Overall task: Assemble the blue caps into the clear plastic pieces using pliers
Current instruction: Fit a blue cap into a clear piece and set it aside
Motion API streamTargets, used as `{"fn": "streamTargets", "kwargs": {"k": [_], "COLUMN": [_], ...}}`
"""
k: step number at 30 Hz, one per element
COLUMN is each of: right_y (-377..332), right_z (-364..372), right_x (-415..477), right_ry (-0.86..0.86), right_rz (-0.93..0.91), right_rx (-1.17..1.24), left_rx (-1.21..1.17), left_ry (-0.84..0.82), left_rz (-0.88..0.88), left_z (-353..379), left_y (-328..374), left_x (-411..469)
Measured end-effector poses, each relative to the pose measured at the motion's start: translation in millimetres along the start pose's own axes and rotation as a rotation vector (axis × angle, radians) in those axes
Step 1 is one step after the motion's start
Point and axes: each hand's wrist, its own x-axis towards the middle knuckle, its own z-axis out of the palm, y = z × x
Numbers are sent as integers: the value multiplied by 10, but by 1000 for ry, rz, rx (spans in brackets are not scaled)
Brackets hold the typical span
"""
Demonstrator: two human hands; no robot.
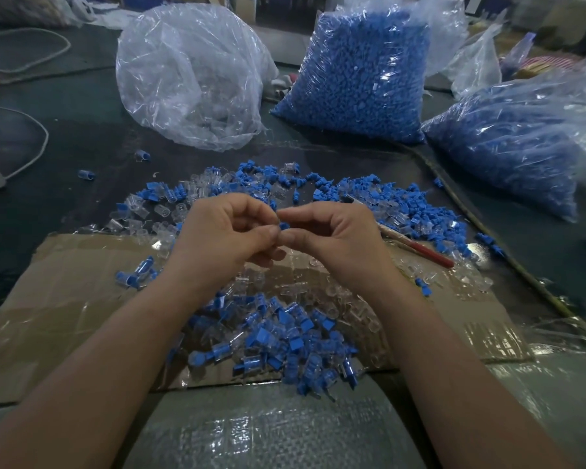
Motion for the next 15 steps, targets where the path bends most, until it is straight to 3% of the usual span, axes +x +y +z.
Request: {"fn": "streamTargets", "kwargs": {"k": [15], "right_y": [72], "right_z": [51], "right_x": [3], "right_ry": [13], "right_rz": [-119], "right_rx": [61], "left_rx": [-172], "left_ry": [3], "left_rz": [-228], "left_z": [-45], "left_y": [27], "left_x": [25]}}
